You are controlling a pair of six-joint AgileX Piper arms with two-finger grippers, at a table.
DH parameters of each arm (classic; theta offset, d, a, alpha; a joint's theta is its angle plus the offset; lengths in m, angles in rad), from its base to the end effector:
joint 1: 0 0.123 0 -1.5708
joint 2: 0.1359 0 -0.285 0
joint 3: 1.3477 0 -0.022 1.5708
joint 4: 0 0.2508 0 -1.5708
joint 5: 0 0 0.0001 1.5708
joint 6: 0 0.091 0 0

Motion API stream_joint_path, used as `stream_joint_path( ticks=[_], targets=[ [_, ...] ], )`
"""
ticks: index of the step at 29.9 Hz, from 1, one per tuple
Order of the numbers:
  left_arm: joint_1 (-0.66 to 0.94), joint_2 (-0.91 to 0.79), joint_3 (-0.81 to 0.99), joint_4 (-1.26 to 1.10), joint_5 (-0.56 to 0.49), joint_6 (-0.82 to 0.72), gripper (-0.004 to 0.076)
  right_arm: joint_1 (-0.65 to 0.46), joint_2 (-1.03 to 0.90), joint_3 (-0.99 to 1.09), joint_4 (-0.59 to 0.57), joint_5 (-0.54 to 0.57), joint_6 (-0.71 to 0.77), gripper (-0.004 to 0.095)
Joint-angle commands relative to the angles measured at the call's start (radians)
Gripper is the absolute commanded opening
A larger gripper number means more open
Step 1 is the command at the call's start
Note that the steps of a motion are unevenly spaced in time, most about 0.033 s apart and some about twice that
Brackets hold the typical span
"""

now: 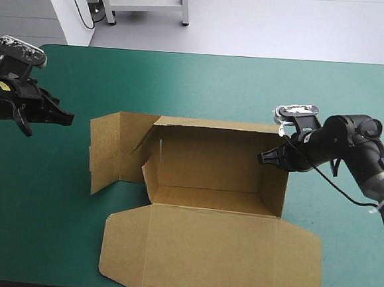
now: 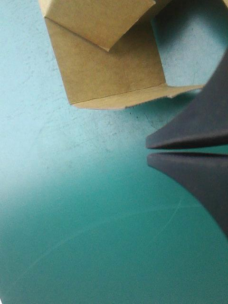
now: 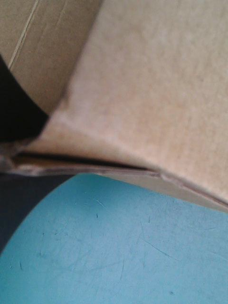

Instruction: Fold the box

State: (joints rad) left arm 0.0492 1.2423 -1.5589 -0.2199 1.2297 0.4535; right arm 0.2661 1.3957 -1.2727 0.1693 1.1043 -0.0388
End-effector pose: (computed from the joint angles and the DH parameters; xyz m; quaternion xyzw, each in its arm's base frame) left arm 0.2289 -0.0075 0.4564 0.1893 0.9063 -0.0163 0.3776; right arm 0.2648 0.0864 0.3392 -0.1271 0.9653 0.1055 0.2023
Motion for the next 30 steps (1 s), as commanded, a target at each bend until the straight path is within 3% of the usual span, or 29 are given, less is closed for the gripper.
stream_joint_path(
  ticks=[1,20,23,28,30],
  targets=[
    [0.001,-0.023,-0.023,-0.015,-0.052,-0.011,0.0006,0.004,0.031,-0.056,0.053,0.126,-0.019,-0.0012],
    [-0.021,-0.023,-0.023,-0.015,-0.070,-0.011,0.0006,0.004,0.314,-0.293,0.007,0.126,0.019,0.0015],
    [-0.021,-0.023,-0.023,-0.023,-0.072,-0.011,0.0006,0.004,0.328,-0.309,0.003,0.124,0.019,0.0159],
    [-0.021,-0.022,-0.023,-0.023,-0.080,-0.011,0.0006,0.004,0.335,-0.333,0.003,0.105,0.019,0.0508],
    [-0.021,-0.022,-0.023,-0.023,-0.084,-0.011,0.0006,0.004,0.335,-0.348,0.003,0.108,0.019,0.0575]
  ],
)
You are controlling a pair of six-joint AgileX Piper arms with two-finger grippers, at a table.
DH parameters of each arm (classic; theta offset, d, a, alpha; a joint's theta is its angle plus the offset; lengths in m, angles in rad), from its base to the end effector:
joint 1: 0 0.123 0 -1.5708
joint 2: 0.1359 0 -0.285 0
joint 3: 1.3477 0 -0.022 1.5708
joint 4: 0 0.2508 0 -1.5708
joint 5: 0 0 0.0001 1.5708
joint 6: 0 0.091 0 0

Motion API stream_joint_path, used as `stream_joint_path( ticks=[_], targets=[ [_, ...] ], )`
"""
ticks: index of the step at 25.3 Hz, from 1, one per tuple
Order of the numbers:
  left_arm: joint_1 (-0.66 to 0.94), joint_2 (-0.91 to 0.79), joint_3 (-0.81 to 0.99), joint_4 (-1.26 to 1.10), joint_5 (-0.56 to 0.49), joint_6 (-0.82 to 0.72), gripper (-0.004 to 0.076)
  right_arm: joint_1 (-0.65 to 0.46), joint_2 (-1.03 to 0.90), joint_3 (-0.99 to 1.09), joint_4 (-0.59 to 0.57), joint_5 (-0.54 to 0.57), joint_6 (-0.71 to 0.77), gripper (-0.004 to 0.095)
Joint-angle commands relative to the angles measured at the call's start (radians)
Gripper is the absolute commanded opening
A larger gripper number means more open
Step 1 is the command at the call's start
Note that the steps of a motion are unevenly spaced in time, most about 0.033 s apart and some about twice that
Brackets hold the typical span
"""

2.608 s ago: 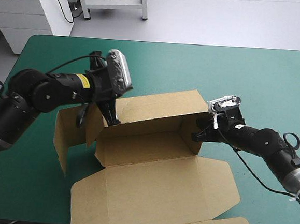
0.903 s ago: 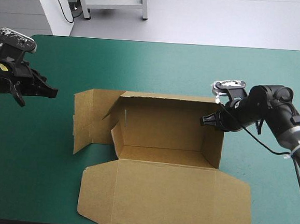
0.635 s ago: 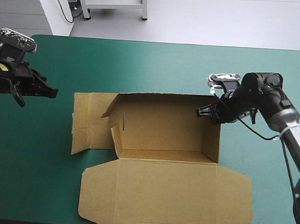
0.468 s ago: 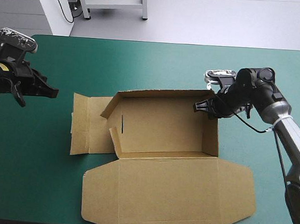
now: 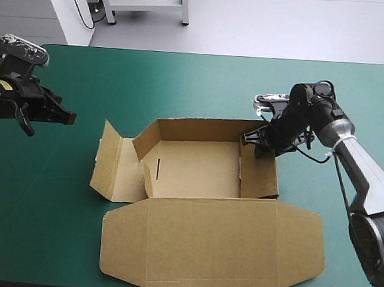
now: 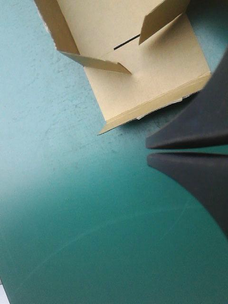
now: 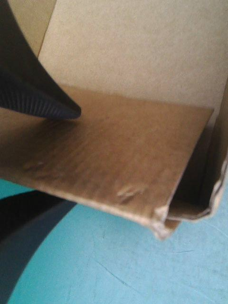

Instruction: Fold the box

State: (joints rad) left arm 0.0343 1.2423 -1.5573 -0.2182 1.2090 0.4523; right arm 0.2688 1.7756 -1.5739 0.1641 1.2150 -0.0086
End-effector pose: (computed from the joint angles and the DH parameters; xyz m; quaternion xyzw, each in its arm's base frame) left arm 0.2302 -0.0105 0.4572 0.1935 0.9019 -0.0164 0.3859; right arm 0.3517 0.1114 0.2976 -0.1179 0.9825 0.0946 0.1086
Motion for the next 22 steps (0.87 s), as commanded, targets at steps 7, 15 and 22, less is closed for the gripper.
stream_joint_path(
  ticks=[7,15,22],
  targets=[
    [-0.006,-0.022,-0.025,-0.025,-0.067,-0.009,0.0006,0.002,-0.088,-0.103,0.008,0.036,0.016,0.0584],
    [-0.006,-0.022,-0.025,-0.025,-0.067,-0.009,0.0006,0.002,-0.220,-0.100,0.012,0.036,0.051,0.0584],
    [-0.006,-0.022,-0.025,-0.031,-0.063,-0.009,0.0006,0.002,-0.247,0.113,0.028,0.018,0.116,0.0584]
  ],
)
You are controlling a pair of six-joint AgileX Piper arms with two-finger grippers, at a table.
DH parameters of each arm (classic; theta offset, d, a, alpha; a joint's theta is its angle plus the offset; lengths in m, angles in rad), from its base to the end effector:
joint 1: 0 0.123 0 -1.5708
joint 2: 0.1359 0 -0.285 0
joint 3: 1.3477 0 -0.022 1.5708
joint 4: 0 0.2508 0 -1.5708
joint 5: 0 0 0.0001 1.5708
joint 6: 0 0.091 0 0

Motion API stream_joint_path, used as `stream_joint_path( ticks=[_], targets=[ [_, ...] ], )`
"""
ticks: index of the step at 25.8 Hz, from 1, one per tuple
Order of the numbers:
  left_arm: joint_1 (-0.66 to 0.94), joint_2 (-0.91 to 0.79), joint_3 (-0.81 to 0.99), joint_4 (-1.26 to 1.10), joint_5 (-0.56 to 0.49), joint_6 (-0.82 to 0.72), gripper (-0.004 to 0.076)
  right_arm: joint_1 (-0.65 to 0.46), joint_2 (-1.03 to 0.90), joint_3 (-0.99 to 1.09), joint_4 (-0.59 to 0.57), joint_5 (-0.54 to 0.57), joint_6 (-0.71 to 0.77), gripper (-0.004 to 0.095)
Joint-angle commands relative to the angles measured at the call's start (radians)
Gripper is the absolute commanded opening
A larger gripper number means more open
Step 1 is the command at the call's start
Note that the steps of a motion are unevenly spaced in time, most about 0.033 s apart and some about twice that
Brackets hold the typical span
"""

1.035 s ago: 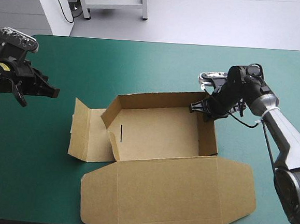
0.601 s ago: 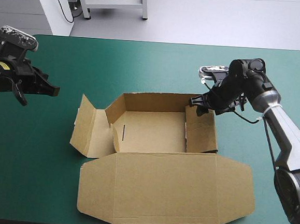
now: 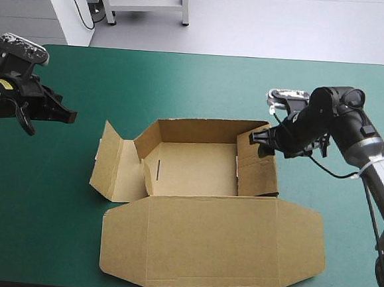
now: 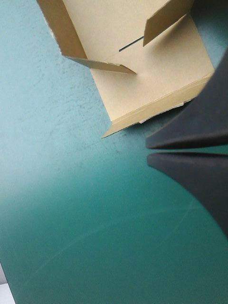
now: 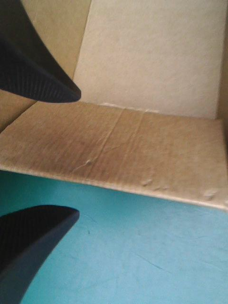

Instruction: Fold the box

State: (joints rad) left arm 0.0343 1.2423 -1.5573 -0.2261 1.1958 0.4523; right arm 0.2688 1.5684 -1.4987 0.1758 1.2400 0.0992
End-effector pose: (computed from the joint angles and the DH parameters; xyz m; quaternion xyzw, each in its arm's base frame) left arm 0.2310 -0.0111 0.4582 0.1923 0.8992 -0.0188 0.3926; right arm 0.3038 0.0993 0.3476 -0.0694 0.9787 0.1168 0.1538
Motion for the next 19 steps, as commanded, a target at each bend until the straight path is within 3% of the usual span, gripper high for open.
stream_joint_path(
  ticks=[1,5,14,17,19],
  targets=[
    [-0.006,-0.022,-0.025,-0.026,-0.050,-0.009,0.0006,0.002,-0.040,0.076,0.012,-0.036,0.008,0.0584],
    [-0.006,-0.022,-0.025,-0.048,-0.052,-0.009,0.0006,0.002,-0.036,0.122,0.006,-0.100,-0.003,0.0582],
    [-0.006,-0.022,-0.025,-0.057,-0.052,-0.009,0.0006,0.002,0.057,0.122,0.012,-0.110,-0.026,0.0577],
    [-0.006,-0.022,-0.025,-0.057,-0.052,-0.009,0.0006,0.002,0.067,0.120,0.013,-0.110,-0.026,0.0489],
    [-0.006,-0.022,-0.025,-0.057,-0.054,-0.009,0.0006,0.002,0.069,0.120,0.014,-0.110,-0.038,0.0333]
  ],
)
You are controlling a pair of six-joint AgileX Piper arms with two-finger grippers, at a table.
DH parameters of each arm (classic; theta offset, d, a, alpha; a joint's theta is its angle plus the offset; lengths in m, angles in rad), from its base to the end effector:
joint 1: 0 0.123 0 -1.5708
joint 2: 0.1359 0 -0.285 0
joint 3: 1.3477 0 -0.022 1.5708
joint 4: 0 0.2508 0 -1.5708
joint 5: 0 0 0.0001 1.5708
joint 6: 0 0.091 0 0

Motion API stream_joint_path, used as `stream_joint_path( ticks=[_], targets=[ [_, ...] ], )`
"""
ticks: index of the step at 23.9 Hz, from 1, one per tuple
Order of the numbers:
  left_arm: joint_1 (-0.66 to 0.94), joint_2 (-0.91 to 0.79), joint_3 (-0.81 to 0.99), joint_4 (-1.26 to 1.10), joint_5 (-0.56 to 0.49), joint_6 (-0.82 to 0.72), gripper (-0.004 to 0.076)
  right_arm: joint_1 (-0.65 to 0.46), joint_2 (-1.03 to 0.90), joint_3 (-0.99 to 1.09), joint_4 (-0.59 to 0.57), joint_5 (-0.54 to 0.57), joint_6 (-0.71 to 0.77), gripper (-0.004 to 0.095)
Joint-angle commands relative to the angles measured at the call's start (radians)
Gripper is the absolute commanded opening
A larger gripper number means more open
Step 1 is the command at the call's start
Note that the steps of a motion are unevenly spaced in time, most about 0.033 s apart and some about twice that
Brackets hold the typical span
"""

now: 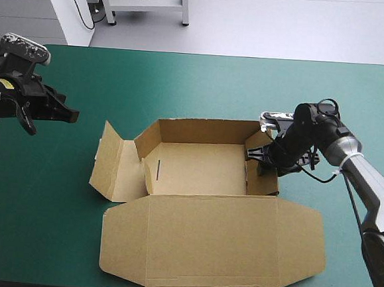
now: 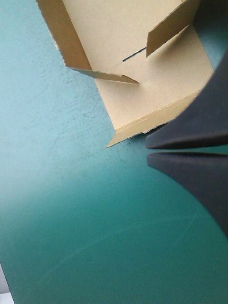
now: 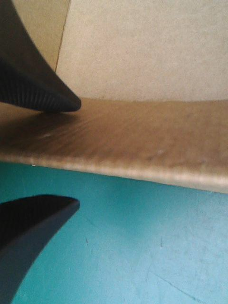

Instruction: Fold the box

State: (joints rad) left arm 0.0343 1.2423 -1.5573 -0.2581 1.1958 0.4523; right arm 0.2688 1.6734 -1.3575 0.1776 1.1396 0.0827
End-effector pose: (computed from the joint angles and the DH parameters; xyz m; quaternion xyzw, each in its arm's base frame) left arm 0.2309 -0.0137 0.4588 0.1921 0.8974 -0.0344 0.3957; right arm 0.3192 0.1031 0.2766 -0.0635 0.9893 0.1002 0.0845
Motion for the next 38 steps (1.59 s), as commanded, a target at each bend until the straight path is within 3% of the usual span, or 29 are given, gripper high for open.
stream_joint_path(
  ticks=[1,5,15,21,31,38],
  targets=[
    [-0.006,-0.020,-0.025,-0.025,-0.054,-0.009,0.0006,0.002,-0.034,-0.021,0.016,-0.009,-0.035,0.0230],
    [-0.006,-0.005,-0.025,-0.025,-0.054,-0.009,0.0006,0.002,-0.034,-0.021,0.017,-0.007,-0.058,-0.0018],
    [-0.006,0.006,-0.022,-0.029,-0.056,-0.014,0.0006,-0.001,-0.048,-0.053,0.019,0.022,-0.058,-0.0014],
    [-0.006,0.004,-0.022,0.056,-0.045,-0.046,0.0006,-0.009,-0.124,-0.194,-0.050,0.111,-0.054,-0.0014],
    [-0.006,0.004,-0.021,0.140,-0.008,-0.059,0.0006,-0.233,-0.360,-0.212,0.061,0.111,-0.139,-0.0020],
    [-0.006,0.004,0.098,0.136,-0.065,-0.062,0.0006,-0.253,-0.396,-0.212,0.080,0.111,-0.145,-0.0020]
  ],
)
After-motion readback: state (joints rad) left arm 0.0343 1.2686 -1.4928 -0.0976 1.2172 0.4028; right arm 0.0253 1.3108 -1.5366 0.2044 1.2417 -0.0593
